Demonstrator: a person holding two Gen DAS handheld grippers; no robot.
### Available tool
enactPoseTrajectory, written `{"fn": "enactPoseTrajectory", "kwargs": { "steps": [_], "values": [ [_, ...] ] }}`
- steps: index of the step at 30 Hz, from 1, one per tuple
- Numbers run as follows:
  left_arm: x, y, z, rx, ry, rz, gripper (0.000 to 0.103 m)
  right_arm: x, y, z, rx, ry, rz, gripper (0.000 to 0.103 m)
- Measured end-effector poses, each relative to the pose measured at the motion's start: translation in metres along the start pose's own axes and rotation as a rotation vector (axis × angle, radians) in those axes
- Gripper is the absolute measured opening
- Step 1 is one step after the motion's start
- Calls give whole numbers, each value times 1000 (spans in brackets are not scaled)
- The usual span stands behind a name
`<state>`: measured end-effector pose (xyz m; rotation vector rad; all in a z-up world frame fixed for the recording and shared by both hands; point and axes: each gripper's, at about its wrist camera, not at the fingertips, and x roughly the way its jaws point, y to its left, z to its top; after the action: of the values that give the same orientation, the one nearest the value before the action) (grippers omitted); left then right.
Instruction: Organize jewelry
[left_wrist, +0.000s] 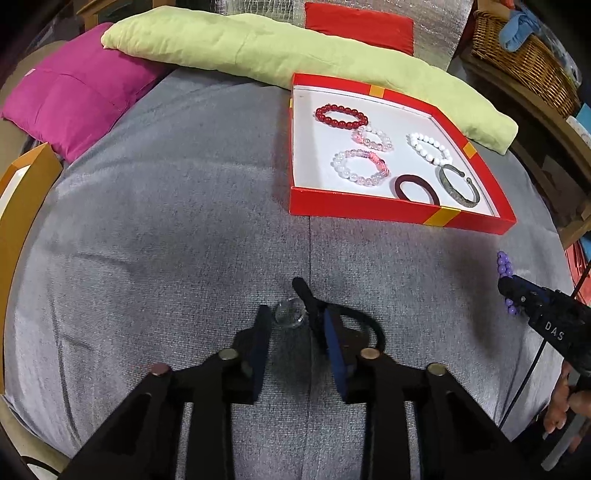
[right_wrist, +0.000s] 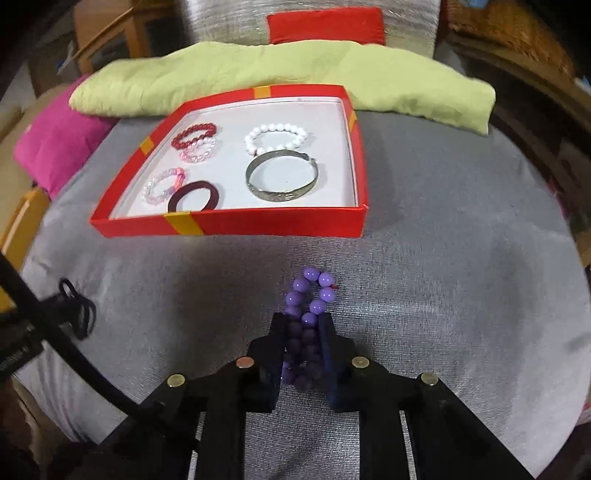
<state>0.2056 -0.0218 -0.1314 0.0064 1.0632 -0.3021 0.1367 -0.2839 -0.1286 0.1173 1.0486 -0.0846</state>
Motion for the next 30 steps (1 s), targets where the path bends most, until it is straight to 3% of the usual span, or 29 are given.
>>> {"fn": "enactPoseTrajectory", "kwargs": {
  "steps": [10,19,30],
  "values": [
    [-6,-9,-1,14,-14,-14,18,-2,-31,4,177,24,165,19],
    [-16,-21,-2,38,-24,8,18,-3,-29,3,192,36,192,19],
    [-37,-56,3,142,-79,121,18,-13,-38,5,218,17,213,19]
  ]
}}
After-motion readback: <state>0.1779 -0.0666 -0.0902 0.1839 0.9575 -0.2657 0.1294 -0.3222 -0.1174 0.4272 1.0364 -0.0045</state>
